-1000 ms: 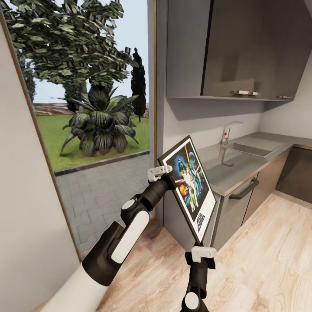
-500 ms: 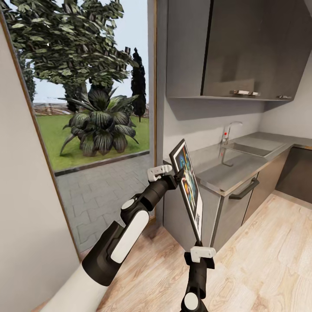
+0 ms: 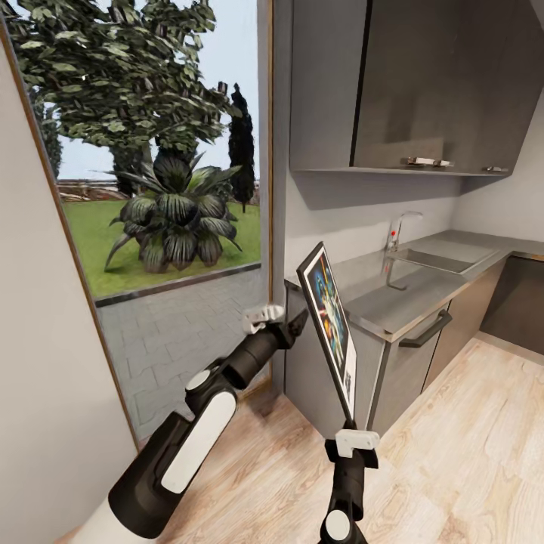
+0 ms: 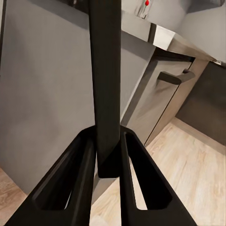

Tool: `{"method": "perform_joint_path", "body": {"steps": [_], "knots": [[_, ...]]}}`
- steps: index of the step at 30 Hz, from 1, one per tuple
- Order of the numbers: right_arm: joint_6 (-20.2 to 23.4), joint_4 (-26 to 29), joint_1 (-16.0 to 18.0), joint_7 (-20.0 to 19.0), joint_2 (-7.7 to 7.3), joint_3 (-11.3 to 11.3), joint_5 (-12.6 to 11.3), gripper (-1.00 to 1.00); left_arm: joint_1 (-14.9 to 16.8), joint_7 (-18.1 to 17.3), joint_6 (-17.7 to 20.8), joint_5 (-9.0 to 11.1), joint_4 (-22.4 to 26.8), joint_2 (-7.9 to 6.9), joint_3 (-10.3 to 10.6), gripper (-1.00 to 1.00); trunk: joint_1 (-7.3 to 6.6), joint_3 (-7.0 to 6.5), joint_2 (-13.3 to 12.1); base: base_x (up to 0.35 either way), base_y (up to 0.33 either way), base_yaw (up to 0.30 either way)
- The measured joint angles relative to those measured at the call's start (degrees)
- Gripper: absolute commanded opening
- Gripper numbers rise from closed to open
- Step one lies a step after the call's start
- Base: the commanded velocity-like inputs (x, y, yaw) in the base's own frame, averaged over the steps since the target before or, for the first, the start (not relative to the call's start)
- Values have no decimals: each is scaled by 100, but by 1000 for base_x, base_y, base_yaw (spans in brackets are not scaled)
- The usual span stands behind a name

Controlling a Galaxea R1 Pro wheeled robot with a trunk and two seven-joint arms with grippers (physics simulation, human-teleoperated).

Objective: Pick up the poster from the kitchen countertop and hang it on one of the wall nails in the kitchen.

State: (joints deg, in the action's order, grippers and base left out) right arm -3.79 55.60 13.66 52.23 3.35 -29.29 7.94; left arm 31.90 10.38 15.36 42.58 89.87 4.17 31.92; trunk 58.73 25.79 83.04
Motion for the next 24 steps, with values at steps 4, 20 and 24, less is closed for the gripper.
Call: {"method": "perform_joint_path", "body": {"steps": [4, 20, 24], "knots": [[0, 4, -1, 0, -8, 0, 1, -100, -48, -458, -13, 328, 20, -265, 2, 100, 0, 0, 0, 0, 0, 0], [-334, 40, -29, -2162, -442, 1611, -49, -100, -490, -3741, -409, 1654, -64, -1984, -28, 100, 0, 1, 0, 0, 0, 0], [-559, 47, -83, -4270, -657, 2521, -150, -100, -905, -4149, -1121, 1632, -590, -2317, 117, 100, 0, 1, 0, 0, 0, 0]]}}
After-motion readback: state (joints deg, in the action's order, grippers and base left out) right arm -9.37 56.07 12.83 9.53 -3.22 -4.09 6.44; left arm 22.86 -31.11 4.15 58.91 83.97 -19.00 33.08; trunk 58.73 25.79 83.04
